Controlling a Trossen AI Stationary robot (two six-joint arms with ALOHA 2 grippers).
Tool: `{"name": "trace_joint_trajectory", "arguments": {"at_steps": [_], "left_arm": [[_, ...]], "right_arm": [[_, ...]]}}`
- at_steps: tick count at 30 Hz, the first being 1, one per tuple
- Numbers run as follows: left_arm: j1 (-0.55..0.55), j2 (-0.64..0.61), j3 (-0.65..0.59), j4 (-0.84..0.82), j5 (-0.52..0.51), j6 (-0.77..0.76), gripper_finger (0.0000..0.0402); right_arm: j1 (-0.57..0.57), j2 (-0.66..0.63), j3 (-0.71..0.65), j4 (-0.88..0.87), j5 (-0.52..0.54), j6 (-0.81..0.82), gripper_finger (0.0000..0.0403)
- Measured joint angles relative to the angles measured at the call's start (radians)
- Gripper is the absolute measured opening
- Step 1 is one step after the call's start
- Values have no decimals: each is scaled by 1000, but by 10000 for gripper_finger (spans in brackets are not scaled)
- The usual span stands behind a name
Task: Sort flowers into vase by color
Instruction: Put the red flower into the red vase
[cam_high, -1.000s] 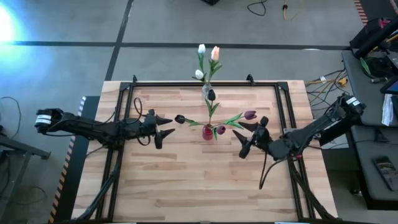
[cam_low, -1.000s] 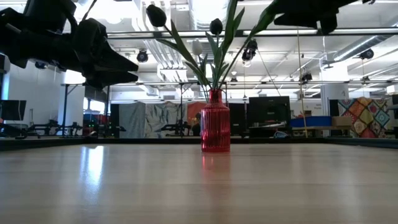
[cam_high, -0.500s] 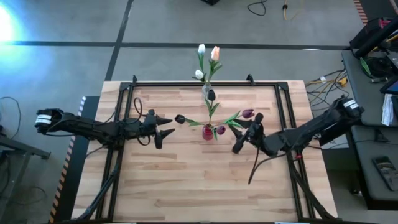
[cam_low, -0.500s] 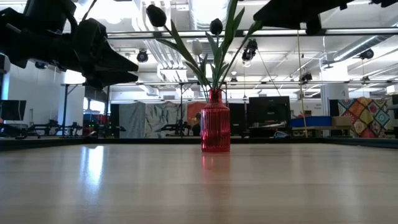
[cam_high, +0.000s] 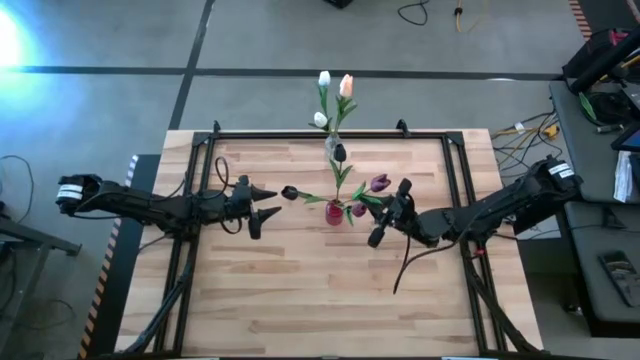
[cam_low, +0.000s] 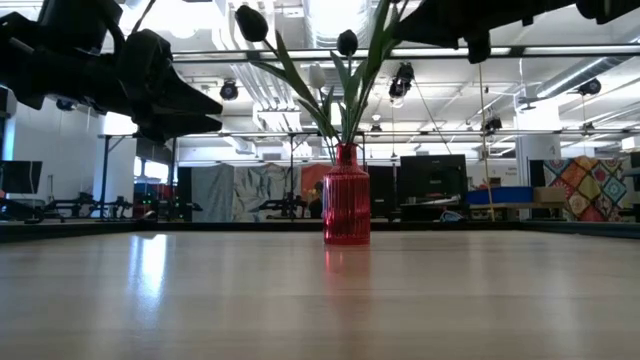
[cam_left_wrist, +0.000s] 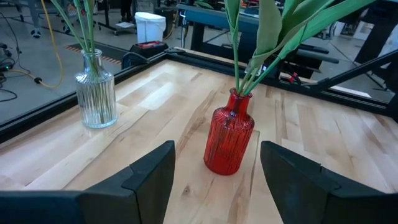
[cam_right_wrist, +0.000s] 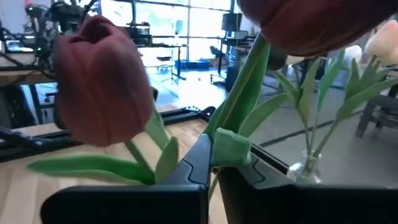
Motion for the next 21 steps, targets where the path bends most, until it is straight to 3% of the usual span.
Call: {"name": "trace_joint_trajectory", "arguments": {"at_steps": [21], "left_arm": [[0, 0, 0, 0, 0, 0, 222]], "right_arm": [[-85, 54, 43, -2, -105, 20, 13]]}}
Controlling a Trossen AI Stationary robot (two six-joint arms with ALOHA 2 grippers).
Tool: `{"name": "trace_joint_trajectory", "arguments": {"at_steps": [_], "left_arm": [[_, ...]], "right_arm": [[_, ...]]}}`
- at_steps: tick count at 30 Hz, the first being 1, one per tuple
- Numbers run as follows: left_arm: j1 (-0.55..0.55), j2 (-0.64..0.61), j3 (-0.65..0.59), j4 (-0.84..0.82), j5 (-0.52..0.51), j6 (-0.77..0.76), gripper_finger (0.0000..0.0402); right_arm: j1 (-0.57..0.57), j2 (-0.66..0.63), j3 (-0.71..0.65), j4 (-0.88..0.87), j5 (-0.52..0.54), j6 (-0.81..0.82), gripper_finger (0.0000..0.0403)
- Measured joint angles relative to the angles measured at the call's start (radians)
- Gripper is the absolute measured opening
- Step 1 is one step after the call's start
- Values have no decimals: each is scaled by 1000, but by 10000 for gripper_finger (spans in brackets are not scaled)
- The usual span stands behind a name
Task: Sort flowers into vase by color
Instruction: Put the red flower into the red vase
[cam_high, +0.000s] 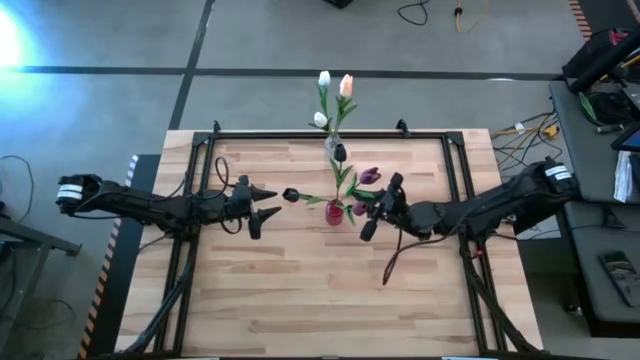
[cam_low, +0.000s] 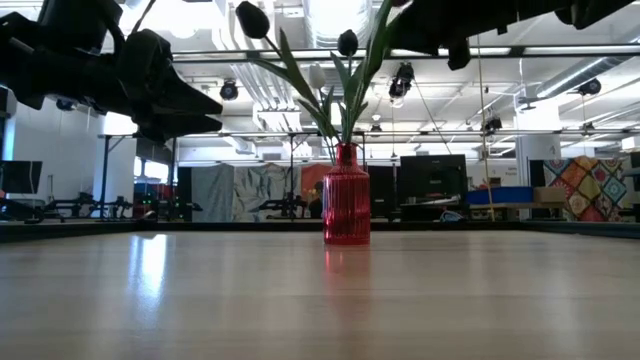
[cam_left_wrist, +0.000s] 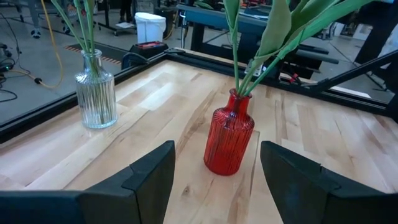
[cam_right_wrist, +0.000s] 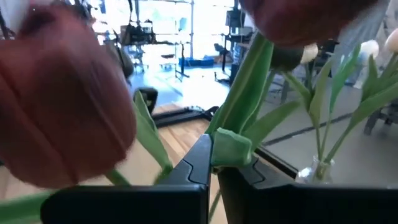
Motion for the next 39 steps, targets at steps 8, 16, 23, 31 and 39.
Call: {"name": "trace_joint_trajectory", "arguments": {"at_steps": [8, 16, 23, 31, 39], "left_arm": [[0, 3, 0, 0, 8, -4, 222], [0, 3, 0, -1, 18, -4, 222], [0, 4, 0, -1, 18, -4, 222], [0, 4, 0, -1, 18, -4, 222], [0, 4, 0, -1, 18, -4, 222]], "right_arm": [[-23, 102, 70, -33, 1, -10, 13], [-23, 147, 135, -85, 19, -25, 13], [-23, 144, 174, -226, 36, 22, 49], [-23, 141, 236, -421, 35, 59, 118], [-23, 141, 414, -807, 32, 169, 162]]}}
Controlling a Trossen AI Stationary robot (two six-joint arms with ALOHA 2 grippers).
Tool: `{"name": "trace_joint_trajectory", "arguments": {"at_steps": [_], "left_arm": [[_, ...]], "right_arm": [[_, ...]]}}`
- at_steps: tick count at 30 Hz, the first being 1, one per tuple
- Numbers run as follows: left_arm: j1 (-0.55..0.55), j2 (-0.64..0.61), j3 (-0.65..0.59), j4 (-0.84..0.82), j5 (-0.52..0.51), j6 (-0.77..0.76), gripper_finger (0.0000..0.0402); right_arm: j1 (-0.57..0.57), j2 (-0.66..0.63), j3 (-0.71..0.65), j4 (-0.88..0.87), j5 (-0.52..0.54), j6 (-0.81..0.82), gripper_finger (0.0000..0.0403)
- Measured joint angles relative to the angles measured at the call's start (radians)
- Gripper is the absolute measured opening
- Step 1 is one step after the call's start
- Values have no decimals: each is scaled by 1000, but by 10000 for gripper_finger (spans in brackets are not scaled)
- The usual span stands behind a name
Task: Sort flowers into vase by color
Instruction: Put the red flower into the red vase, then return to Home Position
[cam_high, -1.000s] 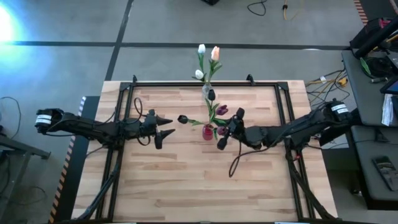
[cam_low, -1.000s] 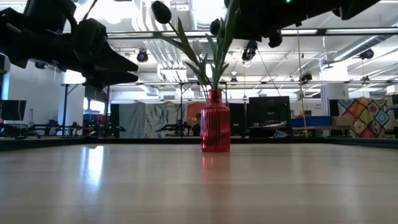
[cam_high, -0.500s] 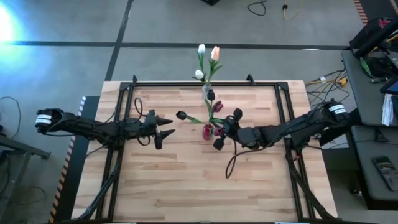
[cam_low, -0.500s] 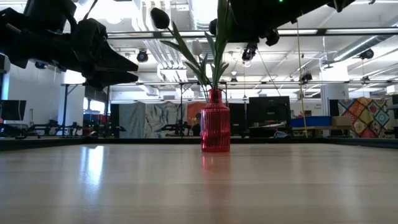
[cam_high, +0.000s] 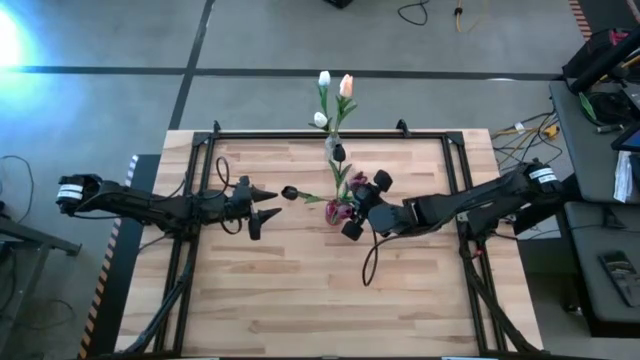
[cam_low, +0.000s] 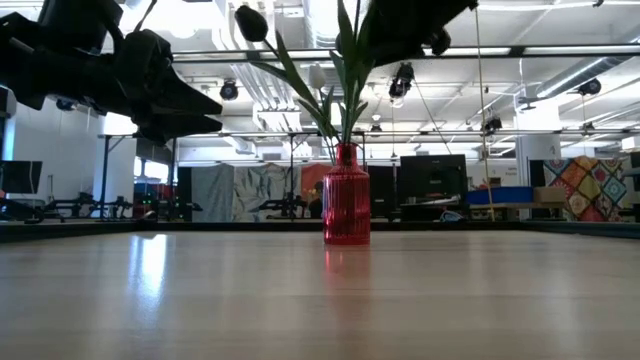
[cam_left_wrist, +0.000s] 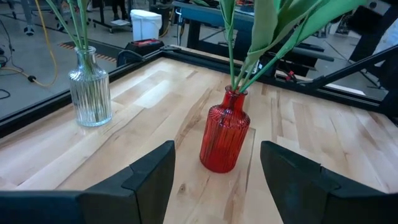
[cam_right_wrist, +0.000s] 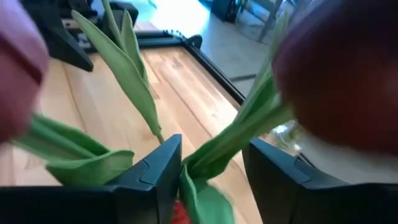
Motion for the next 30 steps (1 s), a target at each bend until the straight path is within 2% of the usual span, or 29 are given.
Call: {"name": "trace_joint_trajectory", "arguments": {"at_steps": [6, 10, 17, 30], "left_arm": [[0, 0, 0, 0, 0, 0, 222], [0, 0, 0, 0, 0, 0, 222], [0, 0, 0, -1, 0, 0, 222], [0, 0, 0, -1, 0, 0, 222]], "right_arm": [[0, 0, 115, -234, -3, 36, 178], [3, 0, 149, -327, -5, 47, 178], [14, -26, 154, -435, -64, 106, 180], [51, -164, 129, -609, -68, 183, 179]]}}
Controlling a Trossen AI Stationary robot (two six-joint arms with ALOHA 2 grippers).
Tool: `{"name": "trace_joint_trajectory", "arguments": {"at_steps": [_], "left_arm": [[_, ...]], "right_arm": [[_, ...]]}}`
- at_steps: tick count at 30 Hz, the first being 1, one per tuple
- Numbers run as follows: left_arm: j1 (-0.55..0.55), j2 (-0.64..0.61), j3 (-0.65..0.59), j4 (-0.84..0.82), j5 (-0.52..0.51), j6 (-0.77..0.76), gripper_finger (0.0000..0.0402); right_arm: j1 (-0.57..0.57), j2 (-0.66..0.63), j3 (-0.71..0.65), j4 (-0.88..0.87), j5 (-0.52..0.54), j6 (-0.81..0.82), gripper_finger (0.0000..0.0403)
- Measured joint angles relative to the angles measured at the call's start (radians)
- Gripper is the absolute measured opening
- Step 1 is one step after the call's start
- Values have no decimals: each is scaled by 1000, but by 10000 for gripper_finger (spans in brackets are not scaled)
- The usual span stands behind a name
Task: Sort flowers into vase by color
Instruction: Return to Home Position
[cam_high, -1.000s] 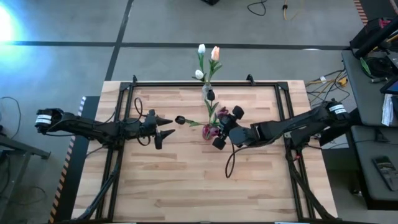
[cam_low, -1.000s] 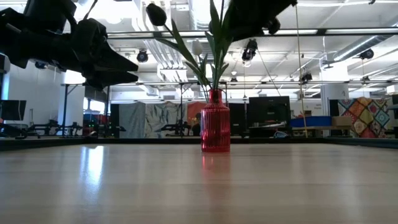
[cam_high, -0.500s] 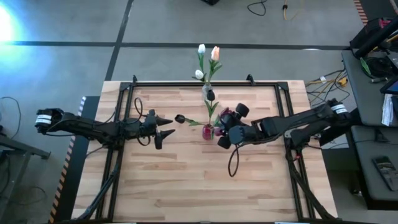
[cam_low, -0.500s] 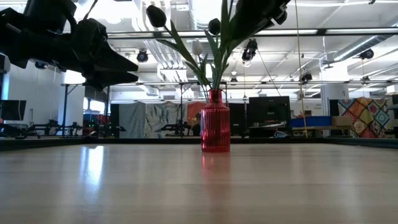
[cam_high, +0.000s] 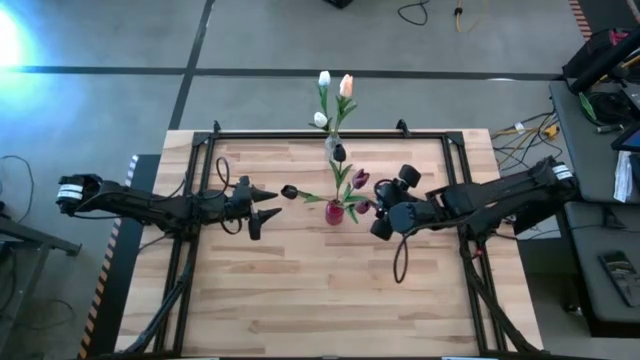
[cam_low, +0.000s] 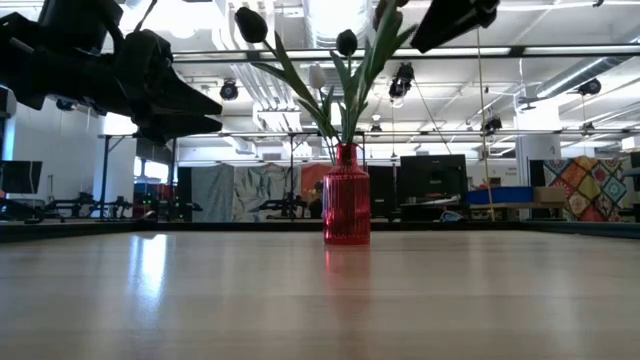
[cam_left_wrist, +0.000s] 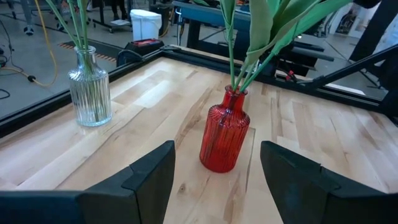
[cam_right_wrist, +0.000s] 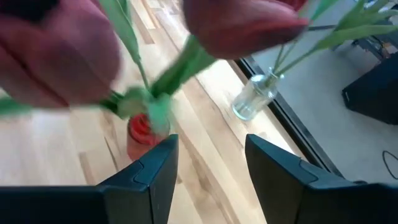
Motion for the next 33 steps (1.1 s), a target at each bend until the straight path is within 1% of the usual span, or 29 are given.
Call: {"name": "trace_joint_trajectory", "arguments": {"at_steps": [3, 7, 10, 13, 16, 18, 20, 21, 24, 26, 29, 33], "left_arm": [[0, 0, 0, 0, 0, 0, 222], [0, 0, 0, 1, 0, 6, 221], [0, 0, 0, 3, -1, 33, 210], [0, 0, 0, 16, -18, 77, 178], [0, 0, 0, 43, -13, 139, 121], [0, 0, 0, 60, 9, 184, 74], [0, 0, -1, 85, 33, 220, 26], [0, 0, -7, 108, 39, 235, 13], [0, -1, -27, 164, 93, 279, 13], [0, -2, -46, 212, 126, 298, 9], [2, -2, -90, 289, 132, 317, 2], [15, -7, -156, 390, 132, 320, 1]], "right_arm": [[0, -43, -48, -5, 2, -2, 178], [0, -124, -155, -1, 3, -16, 174], [0, -198, -262, 31, 3, -17, 156], [-2, -284, -392, 153, 10, -34, 118], [-3, -371, -535, 345, 1, -118, 64], [-7, -426, -624, 477, -36, -185, 26], [-19, -479, -707, 618, -96, -243, 16], [-28, -502, -743, 678, -132, -268, 14], [-68, -562, -847, 843, -256, -330, 10], [-102, -596, -903, 922, -328, -353, 9], [-157, -632, -972, 1005, -423, -364, 9], [-221, -663, -1038, 1074, -513, -363, 9]]}}
